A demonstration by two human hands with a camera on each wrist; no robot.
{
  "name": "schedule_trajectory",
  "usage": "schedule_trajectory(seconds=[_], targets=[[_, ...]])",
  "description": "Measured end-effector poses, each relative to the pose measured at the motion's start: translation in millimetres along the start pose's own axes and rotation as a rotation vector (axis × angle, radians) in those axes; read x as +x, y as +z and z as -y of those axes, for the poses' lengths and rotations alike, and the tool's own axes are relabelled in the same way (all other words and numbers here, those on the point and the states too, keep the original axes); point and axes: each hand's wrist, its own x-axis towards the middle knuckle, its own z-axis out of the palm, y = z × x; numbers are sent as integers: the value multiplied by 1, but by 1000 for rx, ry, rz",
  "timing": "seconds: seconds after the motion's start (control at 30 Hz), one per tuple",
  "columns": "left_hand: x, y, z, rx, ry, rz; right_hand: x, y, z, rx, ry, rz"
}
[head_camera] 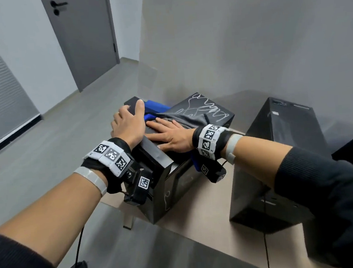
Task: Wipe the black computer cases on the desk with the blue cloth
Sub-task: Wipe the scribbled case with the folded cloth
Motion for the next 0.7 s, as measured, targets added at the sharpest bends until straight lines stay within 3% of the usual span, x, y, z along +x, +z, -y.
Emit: schedule_trajectory(seconds=[0.13,0.33,0.43,0.57,0.7], targets=[[-1,-1,-2,42,-20,19,20,-14,-20,20,92,-7],[-12,-3,-13,20,-95,50,-1,-23,-107,78,461,-80],[-14,0,-20,9,-101,42,-13,-15,-115,97,546,-96],[-13,7,-17,65,-97,12,-27,-2,-72,109,491,-87],[-12,5,-20,21,-104,16,-37,15,5,32,237,-36]])
